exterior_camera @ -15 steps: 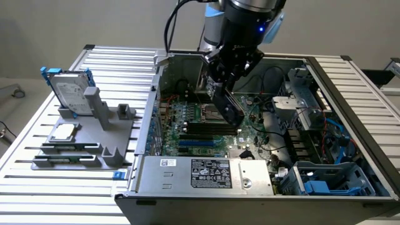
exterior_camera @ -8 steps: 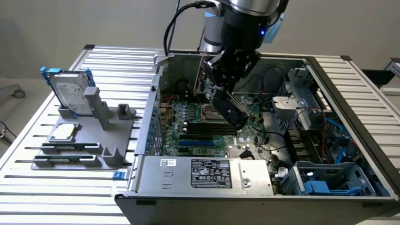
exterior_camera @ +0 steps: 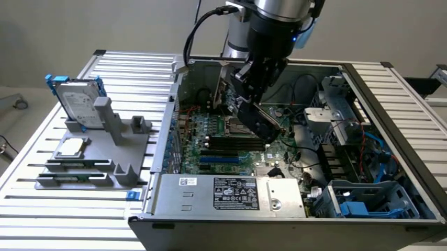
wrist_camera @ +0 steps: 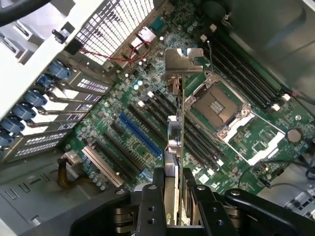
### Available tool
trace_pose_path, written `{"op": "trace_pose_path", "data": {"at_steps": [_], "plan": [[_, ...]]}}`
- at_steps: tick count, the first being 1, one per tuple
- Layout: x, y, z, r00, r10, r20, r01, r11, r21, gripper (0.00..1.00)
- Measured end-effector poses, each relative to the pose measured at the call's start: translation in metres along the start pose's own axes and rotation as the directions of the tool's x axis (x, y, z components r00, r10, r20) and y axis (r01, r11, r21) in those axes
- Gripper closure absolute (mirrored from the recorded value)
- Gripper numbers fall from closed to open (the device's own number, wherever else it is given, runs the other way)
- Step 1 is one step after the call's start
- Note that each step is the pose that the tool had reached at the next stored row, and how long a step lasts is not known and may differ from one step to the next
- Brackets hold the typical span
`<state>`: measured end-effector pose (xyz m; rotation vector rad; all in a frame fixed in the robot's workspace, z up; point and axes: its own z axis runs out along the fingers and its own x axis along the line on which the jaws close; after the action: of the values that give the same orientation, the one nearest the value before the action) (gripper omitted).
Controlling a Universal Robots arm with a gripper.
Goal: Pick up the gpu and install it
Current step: 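Insert the gpu into the slot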
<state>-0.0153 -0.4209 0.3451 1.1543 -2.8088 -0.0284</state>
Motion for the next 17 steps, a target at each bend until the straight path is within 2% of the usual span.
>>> {"op": "trace_pose_path", "data": {"at_steps": [5,7,9,12,15,17], "plan": [[-0.0001,-0.0001,0.001,0.9974,-0.066,0.0265,0.067,0.9976,-0.0197,0.74],[-0.0002,-0.0001,0.0015,0.9949,-0.095,0.0336,0.095,0.9952,-0.0204,0.74],[-0.0002,-0.0001,0.0021,0.9909,-0.13,0.0355,0.13,0.9914,-0.0133,0.74],[-0.0003,-0.0002,0.0029,0.9825,-0.182,0.0399,0.182,0.9833,0.0017,0.74],[-0.0004,-0.0002,0.0036,0.9709,-0.235,0.0456,0.235,0.9719,0.021,0.74],[-0.0005,-0.0003,0.0046,0.9618,-0.27,0.0454,0.269,0.9627,0.0281,0.74]]}}
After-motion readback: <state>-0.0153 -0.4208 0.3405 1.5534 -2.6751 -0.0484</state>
